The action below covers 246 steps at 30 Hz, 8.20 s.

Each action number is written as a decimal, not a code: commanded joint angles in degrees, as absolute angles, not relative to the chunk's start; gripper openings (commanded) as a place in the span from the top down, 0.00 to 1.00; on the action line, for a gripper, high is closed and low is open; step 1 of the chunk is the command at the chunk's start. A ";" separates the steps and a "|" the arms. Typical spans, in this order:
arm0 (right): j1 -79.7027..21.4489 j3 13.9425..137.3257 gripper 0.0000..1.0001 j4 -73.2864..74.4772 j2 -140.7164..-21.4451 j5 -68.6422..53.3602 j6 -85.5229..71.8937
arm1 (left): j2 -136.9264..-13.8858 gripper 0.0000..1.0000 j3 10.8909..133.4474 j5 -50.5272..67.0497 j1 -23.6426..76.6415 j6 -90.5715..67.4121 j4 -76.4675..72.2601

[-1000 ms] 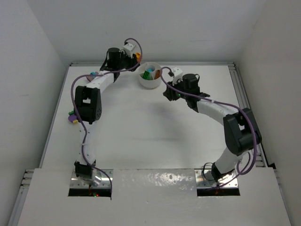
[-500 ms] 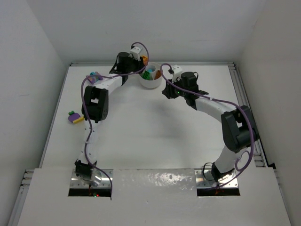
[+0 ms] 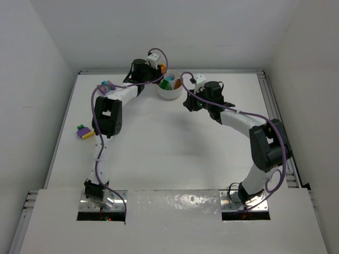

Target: Sort the legos into containers by color

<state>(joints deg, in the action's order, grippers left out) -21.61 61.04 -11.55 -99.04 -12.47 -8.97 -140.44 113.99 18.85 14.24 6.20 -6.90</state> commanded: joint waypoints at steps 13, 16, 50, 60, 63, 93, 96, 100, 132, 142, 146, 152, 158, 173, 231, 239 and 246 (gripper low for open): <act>-21.62 59.94 1.00 -13.97 -95.19 -12.30 -7.73 | -137.02 0.69 114.43 19.86 14.77 8.79 -5.19; -21.62 59.59 1.00 -14.06 -94.75 -12.13 -7.73 | -136.85 0.65 114.43 20.04 14.77 9.31 -5.10; -21.62 58.18 1.00 -14.59 -92.37 -11.51 -6.50 | -134.47 1.00 114.17 21.62 14.68 11.42 -7.03; -21.62 57.92 1.00 -15.99 -91.93 -11.34 -6.85 | -133.24 1.00 115.05 21.36 14.50 11.43 -8.17; -21.62 57.04 1.00 -16.79 -91.41 -11.43 -7.03 | -132.89 1.00 114.96 20.92 14.50 11.78 -8.61; -21.53 71.28 1.00 -10.02 -99.32 -6.24 -6.59 | -121.64 1.00 111.09 24.52 14.94 14.42 -2.73; -21.53 71.19 1.00 -9.84 -99.05 -6.24 -8.00 | -120.94 1.00 110.48 24.35 15.03 13.62 -2.81; -21.53 68.57 1.00 -10.81 -97.47 -6.15 -8.96 | -119.71 1.00 109.60 23.12 15.03 15.02 -1.41; -21.53 54.75 1.00 -15.38 -89.30 -7.91 -9.05 | -131.92 1.00 114.78 13.01 12.83 4.93 -0.77; -21.53 54.84 1.00 -13.63 -89.30 -8.35 -9.58 | -135.44 0.96 114.96 16.08 13.27 3.69 -4.31; -21.53 55.02 1.00 -13.27 -89.30 -8.26 -9.84 | -135.96 0.88 114.79 16.52 13.27 3.17 -4.48; -21.53 55.63 1.00 -12.04 -89.21 -8.35 -9.58 | -136.50 0.79 114.96 18.02 13.27 2.11 -4.75; -21.53 55.63 1.00 -11.34 -88.86 -8.17 -9.05 | -135.18 0.75 113.65 18.98 13.27 3.25 -3.87; -21.53 55.20 1.00 -10.72 -87.36 -7.82 -8.09 | -133.51 0.56 112.59 20.04 13.27 5.10 -2.37; -19.07 119.01 1.00 -9.31 -140.45 0.35 -53.26 | -117.42 0.47 101.69 19.07 -1.85 10.02 17.14; -19.60 120.67 1.00 -10.46 -142.64 3.25 -53.44 | -117.16 0.47 101.78 19.86 -2.02 10.11 17.75; -19.95 117.60 1.00 -11.60 -141.86 3.60 -53.88 | -117.25 0.47 101.78 20.04 -2.11 9.67 17.67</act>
